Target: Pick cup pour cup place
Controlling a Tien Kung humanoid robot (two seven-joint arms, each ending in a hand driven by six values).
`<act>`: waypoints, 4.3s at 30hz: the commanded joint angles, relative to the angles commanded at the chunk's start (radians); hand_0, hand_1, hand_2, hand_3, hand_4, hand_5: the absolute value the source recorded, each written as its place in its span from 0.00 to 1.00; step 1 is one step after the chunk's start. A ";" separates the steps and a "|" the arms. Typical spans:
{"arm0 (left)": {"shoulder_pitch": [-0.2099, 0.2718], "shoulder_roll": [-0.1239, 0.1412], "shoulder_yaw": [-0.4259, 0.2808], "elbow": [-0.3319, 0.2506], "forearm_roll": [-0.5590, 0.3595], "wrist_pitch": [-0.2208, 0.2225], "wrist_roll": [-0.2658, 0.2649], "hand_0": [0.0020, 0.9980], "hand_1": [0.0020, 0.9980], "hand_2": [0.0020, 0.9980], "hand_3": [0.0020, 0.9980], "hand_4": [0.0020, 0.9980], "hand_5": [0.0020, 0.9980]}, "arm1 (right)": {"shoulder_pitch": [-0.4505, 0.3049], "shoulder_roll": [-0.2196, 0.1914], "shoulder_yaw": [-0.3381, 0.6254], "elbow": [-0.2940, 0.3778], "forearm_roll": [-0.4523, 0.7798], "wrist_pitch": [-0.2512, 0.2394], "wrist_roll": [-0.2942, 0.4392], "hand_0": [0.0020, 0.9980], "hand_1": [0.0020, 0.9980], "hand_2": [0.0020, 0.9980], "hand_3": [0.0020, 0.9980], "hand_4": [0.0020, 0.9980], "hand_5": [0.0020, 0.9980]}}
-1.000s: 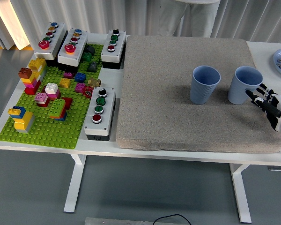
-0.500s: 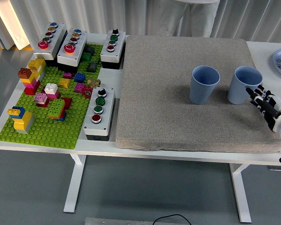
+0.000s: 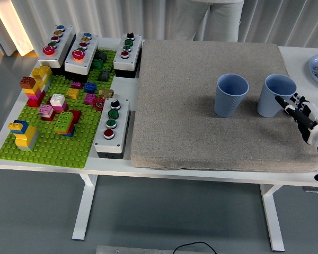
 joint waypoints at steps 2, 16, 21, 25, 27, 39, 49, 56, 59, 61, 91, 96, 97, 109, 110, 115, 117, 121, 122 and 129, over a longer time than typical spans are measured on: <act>0.000 0.000 0.002 0.000 -0.002 0.000 0.000 0.74 0.79 0.85 0.64 0.55 0.94 | 0.001 0.001 -0.003 0.000 0.000 0.000 0.000 0.96 0.94 1.00 1.00 0.92 0.69; -0.001 0.000 0.005 0.000 -0.004 -0.001 0.000 0.74 0.79 0.85 0.64 0.55 0.94 | 0.009 0.003 -0.007 -0.002 0.005 -0.003 0.000 0.97 0.94 1.00 0.99 0.91 0.68; -0.001 0.000 0.005 0.000 -0.003 -0.001 0.000 0.74 0.79 0.85 0.64 0.55 0.94 | 0.011 0.006 -0.012 -0.004 0.007 -0.005 0.001 0.97 0.94 1.00 0.99 0.91 0.68; -0.002 0.000 0.004 0.000 -0.001 -0.001 0.000 0.74 0.79 0.85 0.64 0.55 0.94 | 0.015 0.009 -0.021 -0.007 0.008 -0.003 0.002 0.97 0.94 1.00 0.99 0.91 0.68; -0.002 0.000 0.006 0.000 -0.002 -0.001 0.000 0.74 0.79 0.85 0.64 0.55 0.94 | 0.018 0.010 -0.023 -0.010 0.010 -0.003 0.002 0.97 0.94 1.00 0.99 0.90 0.68; 0.001 0.001 0.011 0.000 -0.004 -0.002 0.000 0.74 0.79 0.85 0.64 0.55 0.94 | 0.025 0.015 -0.030 -0.019 0.018 -0.005 0.005 0.97 0.94 1.00 0.99 0.90 0.68; -0.002 0.001 0.011 0.000 -0.004 -0.002 -0.001 0.74 0.79 0.85 0.64 0.55 0.94 | 0.038 0.019 -0.035 -0.026 0.013 -0.006 0.007 0.97 0.94 1.00 0.99 0.89 0.66; -0.004 0.001 0.008 0.000 0.000 -0.003 -0.001 0.74 0.79 0.85 0.64 0.55 0.94 | 0.046 0.020 -0.035 -0.029 0.017 -0.006 0.008 0.97 0.94 1.00 0.98 0.89 0.66; -0.003 0.001 0.007 0.000 0.001 -0.003 -0.001 0.74 0.79 0.85 0.64 0.55 0.94 | 0.047 0.022 -0.037 -0.030 0.017 -0.007 0.007 0.97 0.94 1.00 0.98 0.89 0.67; -0.004 0.001 0.007 0.000 0.001 -0.003 -0.001 0.74 0.79 0.85 0.64 0.55 0.94 | 0.048 0.023 -0.039 -0.031 0.016 -0.007 0.006 0.97 0.94 1.00 0.98 0.89 0.67; -0.005 0.002 0.001 0.000 0.007 -0.002 -0.001 0.74 0.79 0.85 0.64 0.55 0.94 | 0.051 0.026 -0.038 -0.037 -0.007 -0.012 0.012 0.96 0.93 1.00 0.98 0.85 0.38; -0.005 0.002 -0.001 0.000 0.009 -0.002 -0.001 0.74 0.79 0.85 0.64 0.55 0.94 | 0.055 0.029 -0.044 -0.042 -0.001 -0.012 0.014 0.96 0.93 1.00 0.98 0.85 0.39; -0.005 0.002 -0.001 0.000 0.009 -0.002 -0.001 0.74 0.79 0.85 0.64 0.55 0.94 | 0.055 0.029 -0.045 -0.042 -0.001 -0.012 0.014 0.96 0.93 1.00 0.98 0.85 0.39; -0.004 0.003 0.001 0.000 0.011 -0.002 -0.001 0.74 0.79 0.85 0.64 0.55 0.94 | 0.071 0.029 -0.054 -0.067 0.020 -0.017 0.020 0.96 0.92 1.00 0.98 0.85 0.40; -0.003 0.003 0.001 0.000 0.011 -0.002 -0.001 0.74 0.79 0.85 0.64 0.55 0.94 | 0.071 0.030 -0.055 -0.067 0.022 -0.020 0.021 0.96 0.92 1.00 0.98 0.85 0.40; -0.004 0.003 0.001 0.000 0.010 -0.002 -0.002 0.74 0.79 0.85 0.64 0.55 0.94 | 0.073 0.030 -0.056 -0.069 0.029 -0.028 0.026 0.95 0.92 1.00 0.96 0.85 0.39; -0.005 0.003 0.001 0.000 0.011 -0.002 -0.002 0.74 0.79 0.85 0.64 0.55 0.94 | 0.074 0.030 -0.056 -0.070 0.032 -0.029 0.027 0.93 0.89 0.93 0.91 0.85 0.40; -0.007 0.003 0.001 0.000 0.011 -0.002 -0.002 0.74 0.79 0.85 0.64 0.55 0.94 | 0.074 0.030 -0.057 -0.070 0.038 -0.032 0.032 0.93 0.89 0.93 0.91 0.85 0.40; -0.007 0.003 0.001 0.000 0.011 -0.002 -0.003 0.74 0.79 0.85 0.64 0.55 0.94 | 0.074 0.030 -0.057 -0.070 0.039 -0.033 0.033 0.93 0.89 0.93 0.91 0.85 0.40; -0.008 0.002 0.001 0.000 0.011 -0.002 -0.003 0.74 0.79 0.85 0.64 0.55 0.94 | 0.076 0.032 -0.062 -0.070 0.043 -0.038 0.037 0.90 0.85 0.82 0.84 0.84 0.38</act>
